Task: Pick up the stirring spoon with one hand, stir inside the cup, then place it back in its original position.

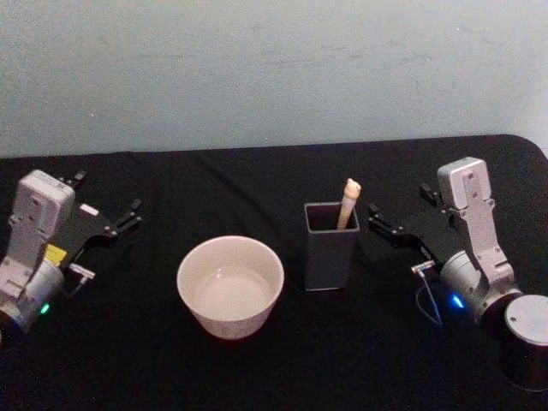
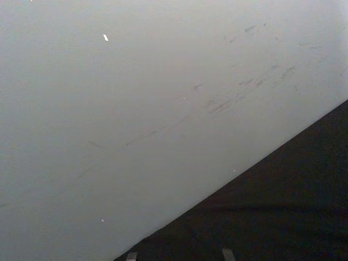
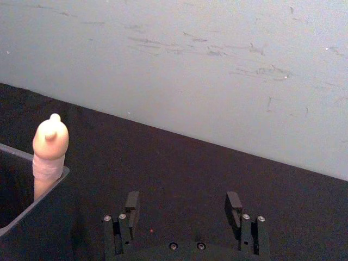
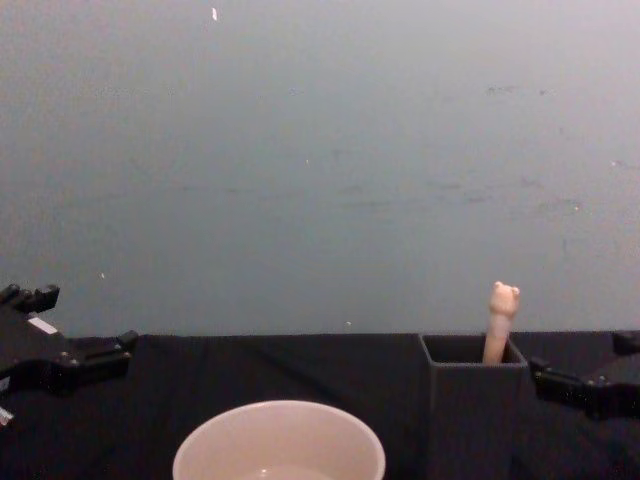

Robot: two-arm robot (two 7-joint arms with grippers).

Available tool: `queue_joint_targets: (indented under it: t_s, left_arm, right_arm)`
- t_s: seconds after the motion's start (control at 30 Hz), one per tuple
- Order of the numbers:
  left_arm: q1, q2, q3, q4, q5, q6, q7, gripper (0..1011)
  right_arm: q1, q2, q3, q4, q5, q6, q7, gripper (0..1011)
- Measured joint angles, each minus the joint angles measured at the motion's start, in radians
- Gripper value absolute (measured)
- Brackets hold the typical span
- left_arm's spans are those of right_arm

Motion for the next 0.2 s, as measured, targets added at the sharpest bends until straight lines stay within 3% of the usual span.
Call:
queue_joint_targets:
  t_s: [0.2]
  left_arm:
    - [0.0,0.0,0.0,0.0,0.0,0.0,0.0,1001]
  right_arm:
    - [0.0,0.0,0.0,0.0,0.0,0.0,0.0,1003]
